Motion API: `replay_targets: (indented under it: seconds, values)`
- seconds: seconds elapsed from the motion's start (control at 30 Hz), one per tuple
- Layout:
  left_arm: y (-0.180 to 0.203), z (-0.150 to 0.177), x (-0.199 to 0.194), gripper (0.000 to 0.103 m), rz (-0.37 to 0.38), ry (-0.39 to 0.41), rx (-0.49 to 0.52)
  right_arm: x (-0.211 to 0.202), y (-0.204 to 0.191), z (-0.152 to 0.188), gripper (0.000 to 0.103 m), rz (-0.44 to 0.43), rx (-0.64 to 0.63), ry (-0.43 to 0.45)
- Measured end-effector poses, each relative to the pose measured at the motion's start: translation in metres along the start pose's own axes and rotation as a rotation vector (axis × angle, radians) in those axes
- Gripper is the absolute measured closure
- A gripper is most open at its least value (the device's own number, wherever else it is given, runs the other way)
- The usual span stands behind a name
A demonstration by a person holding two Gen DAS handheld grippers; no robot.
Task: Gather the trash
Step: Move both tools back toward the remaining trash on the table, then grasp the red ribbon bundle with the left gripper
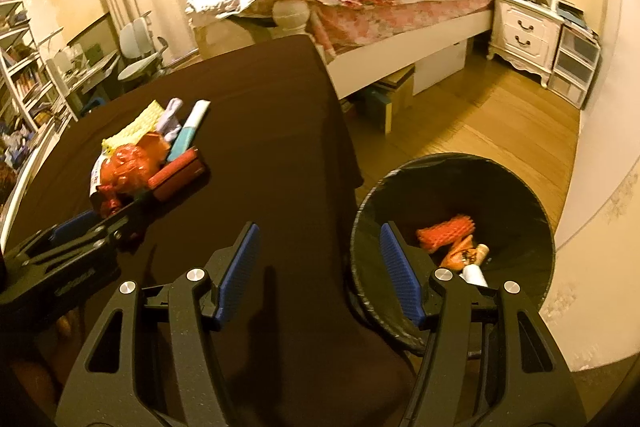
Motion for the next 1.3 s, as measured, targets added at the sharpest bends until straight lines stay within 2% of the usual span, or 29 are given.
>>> replay_targets:
  seconds: [0.1, 0.3, 0.57, 0.87, 1.13, 1.3]
  values:
    - [0.0, 0.004, 0.003, 0.052, 0.024, -0.015, 0.001, 0.001, -0.006, 0.003, 0.042, -0.006, -0.013, -0.008]
    - [-0.004, 0.009, 0.0, 0.062, 0.08, -0.016, -0.007, 0.004, -0.017, 0.007, 0.042, -0.02, -0.036, -0.022]
    - [-0.016, 0.023, -0.013, 0.063, 0.088, -0.01, -0.001, 0.007, -0.036, 0.011, 0.038, -0.034, -0.065, -0.028]
    - [-0.056, 0.038, -0.016, 0.063, 0.029, -0.014, -0.025, 0.013, -0.069, 0.011, 0.038, -0.055, -0.11, -0.035]
    - [-0.094, 0.045, -0.014, 0.063, -0.026, -0.019, -0.057, 0.032, -0.089, -0.004, 0.038, -0.069, -0.053, -0.057]
    - [-0.108, 0.044, -0.011, 0.063, -0.032, -0.018, -0.075, 0.046, -0.102, -0.01, 0.036, -0.045, -0.035, -0.061]
Point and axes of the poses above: each gripper's, at about its wrist camera, not at the fingertips, and x roughly the way its jaws point, y to its right, z to its underside, the point moved 7 cm from there along x, roughly the way its jaws point, and after that the axes turned 13 degrees about x, right-handed, at the moved point
